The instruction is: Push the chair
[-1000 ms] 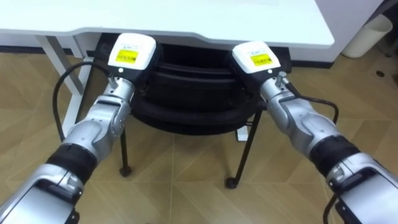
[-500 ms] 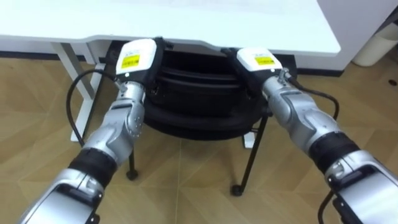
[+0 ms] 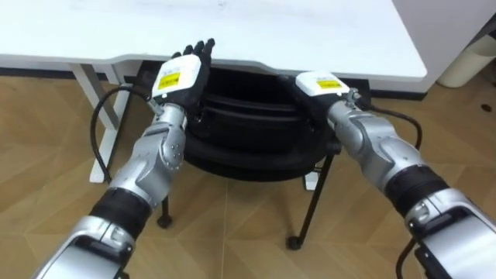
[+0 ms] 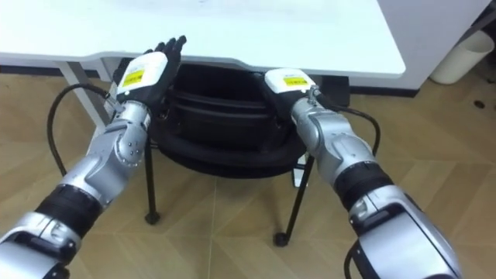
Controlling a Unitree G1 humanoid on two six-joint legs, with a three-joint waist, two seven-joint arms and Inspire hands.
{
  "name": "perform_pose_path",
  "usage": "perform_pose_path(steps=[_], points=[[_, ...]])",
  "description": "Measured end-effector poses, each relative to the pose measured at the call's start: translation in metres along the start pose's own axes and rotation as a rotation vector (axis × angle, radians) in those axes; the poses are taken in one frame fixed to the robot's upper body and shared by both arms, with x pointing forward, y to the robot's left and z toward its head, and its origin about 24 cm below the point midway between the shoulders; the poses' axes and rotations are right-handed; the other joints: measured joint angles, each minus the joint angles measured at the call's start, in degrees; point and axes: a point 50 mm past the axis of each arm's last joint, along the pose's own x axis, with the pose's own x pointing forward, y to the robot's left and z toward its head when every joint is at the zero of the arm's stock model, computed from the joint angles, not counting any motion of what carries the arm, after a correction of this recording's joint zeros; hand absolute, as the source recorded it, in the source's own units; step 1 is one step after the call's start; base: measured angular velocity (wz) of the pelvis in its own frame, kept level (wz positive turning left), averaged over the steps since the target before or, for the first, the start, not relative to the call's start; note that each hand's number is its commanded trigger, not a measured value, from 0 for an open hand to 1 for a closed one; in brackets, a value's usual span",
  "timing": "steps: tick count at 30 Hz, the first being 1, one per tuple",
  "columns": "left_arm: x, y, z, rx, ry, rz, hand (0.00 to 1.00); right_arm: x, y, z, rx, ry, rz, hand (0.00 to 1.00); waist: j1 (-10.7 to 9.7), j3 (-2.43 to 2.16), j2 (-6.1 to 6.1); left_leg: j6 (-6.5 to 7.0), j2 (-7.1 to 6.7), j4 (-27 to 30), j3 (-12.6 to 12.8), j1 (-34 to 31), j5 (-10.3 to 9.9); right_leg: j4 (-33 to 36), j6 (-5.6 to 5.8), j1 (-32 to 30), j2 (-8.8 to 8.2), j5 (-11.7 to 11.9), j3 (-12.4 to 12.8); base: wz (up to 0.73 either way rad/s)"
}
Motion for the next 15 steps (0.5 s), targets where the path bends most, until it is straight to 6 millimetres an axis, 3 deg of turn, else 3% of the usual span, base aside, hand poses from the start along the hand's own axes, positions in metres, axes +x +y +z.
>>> perform_pose_path(steps=[3, 5, 11, 12, 14, 15], points=[[-0.005, -0.003, -0.002, 0.009, 0.02, -0.025, 0.0, -0.005, -0.009, 0.01, -0.022, -0.035, -0.063, 0.0, -0.48, -0.98, 0.21, 0.64, -0.18, -1.29, 1.4, 1.04, 0.43, -1.71, 0.2, 0.64, 0.09, 1.34, 1.02, -0.12], [-0.006, -0.001, -0.005, 0.022, 0.031, -0.041, 0.0, -0.007, -0.019, 0.014, -0.014, -0.061, -0.088, 0.0, -1.7, -1.22, 0.22, 0.75, -0.27, -1.38, 1.46, 1.63, 0.44, -2.05, 0.23, 1.46, 0.08, 1.49, 1.04, -0.02], [-0.005, 0.025, -0.001, 0.098, -0.022, -0.018, 0.0, -0.022, -0.039, 0.009, -0.089, -0.097, -0.153, 0.0, -1.93, -1.42, 0.76, 0.86, -0.07, -1.05, 1.43, 1.49, 0.43, -4.42, 0.91, 2.1, 0.89, 2.46, 1.04, 0.0], [-0.005, 0.027, -0.002, 0.134, -0.021, -0.017, 0.0, -0.029, -0.048, 0.004, -0.092, -0.106, -0.191, 0.0, -1.96, -1.38, 0.95, 0.96, 0.01, -1.0, 1.42, 1.5, 0.52, -5.4, 0.26, 2.59, 1.16, 3.56, 1.0, 0.0], [-0.006, 0.036, -0.006, 0.192, -0.024, -0.005, 0.0, -0.047, -0.07, -0.005, -0.104, -0.122, -0.307, 0.0, -2.04, -1.39, 1.14, 1.04, -0.01, -1.01, 1.45, 1.44, 0.54, -6.57, 0.59, 3.06, 1.36, 4.12, 1.08, -0.04], [-0.007, 0.042, -0.011, 0.215, -0.028, -0.012, 0.0, -0.058, -0.093, -0.014, -0.085, -0.101, -0.446, 0.0, -1.67, -1.39, 1.57, 1.17, -0.01, -1.05, 1.64, 1.44, 0.46, -7.62, 1.32, 3.43, 1.7, 4.29, 1.59, -0.05]])
